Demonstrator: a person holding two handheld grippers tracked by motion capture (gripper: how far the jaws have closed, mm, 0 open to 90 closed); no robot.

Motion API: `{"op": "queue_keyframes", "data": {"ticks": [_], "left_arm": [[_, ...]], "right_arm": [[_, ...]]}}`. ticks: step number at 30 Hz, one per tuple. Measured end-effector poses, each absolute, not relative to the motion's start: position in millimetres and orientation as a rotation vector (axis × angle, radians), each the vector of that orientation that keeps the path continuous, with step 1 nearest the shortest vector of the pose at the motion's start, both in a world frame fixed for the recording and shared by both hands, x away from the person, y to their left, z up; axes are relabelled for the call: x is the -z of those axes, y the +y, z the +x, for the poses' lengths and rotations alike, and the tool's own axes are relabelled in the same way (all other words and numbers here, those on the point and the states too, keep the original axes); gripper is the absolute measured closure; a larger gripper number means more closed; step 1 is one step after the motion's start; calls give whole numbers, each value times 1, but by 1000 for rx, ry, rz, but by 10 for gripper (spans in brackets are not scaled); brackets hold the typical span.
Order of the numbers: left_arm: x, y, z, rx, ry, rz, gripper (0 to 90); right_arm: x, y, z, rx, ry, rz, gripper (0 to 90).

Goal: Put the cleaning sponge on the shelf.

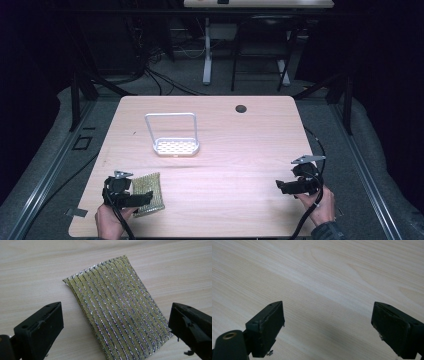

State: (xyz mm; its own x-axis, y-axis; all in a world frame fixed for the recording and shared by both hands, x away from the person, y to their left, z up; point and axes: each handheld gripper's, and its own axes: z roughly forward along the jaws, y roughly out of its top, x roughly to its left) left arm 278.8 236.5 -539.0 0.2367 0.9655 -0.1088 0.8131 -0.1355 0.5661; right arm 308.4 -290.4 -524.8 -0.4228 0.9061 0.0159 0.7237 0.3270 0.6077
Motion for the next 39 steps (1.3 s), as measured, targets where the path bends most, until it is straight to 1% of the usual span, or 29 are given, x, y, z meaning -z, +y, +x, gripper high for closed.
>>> {"op": "queue_keyframes", "data": {"ticks": [5,11,21,26,32,39], "left_arm": [[546,232,282,-364,1638,2009,0],[550,224,284,-362,1605,2048,0],[558,212,293,-386,1594,2099,0],[561,204,296,-435,1594,2132,0],[564,203,297,-430,1626,2146,0],[565,203,298,-419,1630,2182,41]], "right_arm": [[524,-289,309,-772,2278,1449,109],[525,-287,309,-777,2281,1446,111],[526,-287,310,-773,2283,1442,111],[526,-286,310,-766,2292,1441,110],[526,-287,310,-771,2288,1447,112],[526,-287,310,-774,2294,1440,118]]}}
